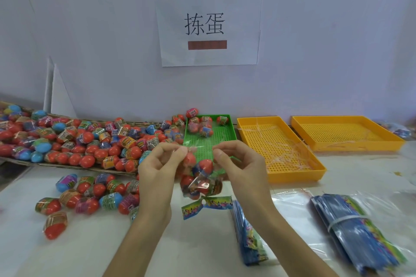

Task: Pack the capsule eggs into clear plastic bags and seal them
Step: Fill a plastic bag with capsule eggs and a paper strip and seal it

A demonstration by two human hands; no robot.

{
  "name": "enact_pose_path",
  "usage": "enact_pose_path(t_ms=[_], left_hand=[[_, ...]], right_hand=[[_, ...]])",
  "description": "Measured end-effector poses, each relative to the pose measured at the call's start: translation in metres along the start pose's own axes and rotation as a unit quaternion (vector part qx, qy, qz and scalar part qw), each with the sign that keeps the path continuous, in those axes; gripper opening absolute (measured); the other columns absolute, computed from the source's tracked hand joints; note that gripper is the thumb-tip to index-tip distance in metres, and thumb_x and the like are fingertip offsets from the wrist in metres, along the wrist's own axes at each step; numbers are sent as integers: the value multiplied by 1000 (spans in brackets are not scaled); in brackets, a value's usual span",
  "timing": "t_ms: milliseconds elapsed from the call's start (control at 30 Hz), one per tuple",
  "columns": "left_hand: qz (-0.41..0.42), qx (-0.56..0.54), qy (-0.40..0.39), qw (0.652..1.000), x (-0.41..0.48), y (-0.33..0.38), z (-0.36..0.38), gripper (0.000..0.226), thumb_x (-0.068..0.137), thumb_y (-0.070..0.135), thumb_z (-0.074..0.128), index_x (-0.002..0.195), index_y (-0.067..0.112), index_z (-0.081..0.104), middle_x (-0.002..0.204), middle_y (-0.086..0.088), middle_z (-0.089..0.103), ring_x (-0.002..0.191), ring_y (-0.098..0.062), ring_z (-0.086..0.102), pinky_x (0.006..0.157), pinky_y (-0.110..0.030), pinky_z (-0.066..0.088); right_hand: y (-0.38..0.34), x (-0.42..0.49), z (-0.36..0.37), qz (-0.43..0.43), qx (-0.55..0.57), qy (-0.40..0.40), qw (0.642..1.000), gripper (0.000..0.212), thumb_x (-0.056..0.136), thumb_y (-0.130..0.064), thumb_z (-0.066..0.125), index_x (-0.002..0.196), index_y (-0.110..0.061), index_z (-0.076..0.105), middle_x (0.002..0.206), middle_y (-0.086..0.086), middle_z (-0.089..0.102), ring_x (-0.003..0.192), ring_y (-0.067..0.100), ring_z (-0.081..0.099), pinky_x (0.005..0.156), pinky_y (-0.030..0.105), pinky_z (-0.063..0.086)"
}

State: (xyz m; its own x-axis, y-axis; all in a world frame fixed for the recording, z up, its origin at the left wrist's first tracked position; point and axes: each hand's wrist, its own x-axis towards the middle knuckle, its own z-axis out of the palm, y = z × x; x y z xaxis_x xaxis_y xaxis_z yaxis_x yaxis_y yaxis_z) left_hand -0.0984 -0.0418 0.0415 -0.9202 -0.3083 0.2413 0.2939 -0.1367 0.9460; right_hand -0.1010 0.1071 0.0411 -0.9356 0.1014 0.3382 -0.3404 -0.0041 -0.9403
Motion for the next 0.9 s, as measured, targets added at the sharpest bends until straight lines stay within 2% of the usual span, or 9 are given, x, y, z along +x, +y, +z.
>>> enact_pose_path(t_ms=[33,100,267,333,500,633,733,833,900], left_hand=[[-17,-23,5,1000,0,2,0,8,85,23,71,81,17,74,85,-8,76,78,-21,69,74,-44,57],[-39,-54,9,998,0,3,0,14,77,31,72,82,20,79,87,-6,76,80,-20,68,74,-40,57],[-70,-93,-11,993,-1,3,1,20,75,32,71,88,20,81,87,-3,76,77,-13,70,64,-26,58],[-69,-92,-27,993,-1,3,3,24,75,32,72,92,19,81,89,-3,77,77,-12,71,64,-23,58],[-43,-62,-63,995,-4,5,4,22,71,29,75,91,23,81,89,0,77,80,-11,72,67,-22,58],[-40,-63,-37,997,-4,5,2,16,74,24,72,87,21,80,89,-4,77,80,-14,72,66,-27,59],[-42,-71,-18,996,-3,5,1,15,74,23,71,85,23,81,92,-3,76,83,-14,71,73,-35,58],[-28,-80,-28,996,-4,5,4,13,74,21,70,81,25,80,85,1,74,78,-10,70,64,-28,57],[-12,-71,-32,997,-5,5,5,13,78,17,69,79,25,79,80,3,72,73,-8,68,61,-25,56]], right_hand=[[1,1,-1,2,9,10,1000,10,92,-15,72,87,-24,75,82,-4,73,81,15,71,71,29,61],[1,3,-4,8,19,25,999,11,92,-15,72,86,-23,77,82,-5,74,84,14,70,73,26,59],[0,5,-4,14,48,17,999,13,94,-10,67,89,-20,75,81,-3,74,81,11,70,72,21,56],[-1,5,-5,19,60,23,998,17,95,-10,66,87,-23,75,81,-4,73,80,10,69,71,22,55],[0,9,-10,39,84,42,995,20,96,-14,66,84,-29,75,82,-2,72,81,14,68,76,40,59],[0,8,-8,64,67,-4,996,7,90,-21,73,89,-28,75,88,-3,74,87,17,72,77,34,60],[2,9,-8,86,70,4,994,9,90,-16,73,85,-24,75,82,-2,74,84,17,71,76,34,60],[2,10,-10,61,74,34,995,12,92,-14,71,84,-23,73,80,-4,73,79,10,69,69,24,56],[2,11,-10,55,62,32,996,11,94,-15,69,86,-22,71,77,-6,71,74,6,67,68,23,53]])
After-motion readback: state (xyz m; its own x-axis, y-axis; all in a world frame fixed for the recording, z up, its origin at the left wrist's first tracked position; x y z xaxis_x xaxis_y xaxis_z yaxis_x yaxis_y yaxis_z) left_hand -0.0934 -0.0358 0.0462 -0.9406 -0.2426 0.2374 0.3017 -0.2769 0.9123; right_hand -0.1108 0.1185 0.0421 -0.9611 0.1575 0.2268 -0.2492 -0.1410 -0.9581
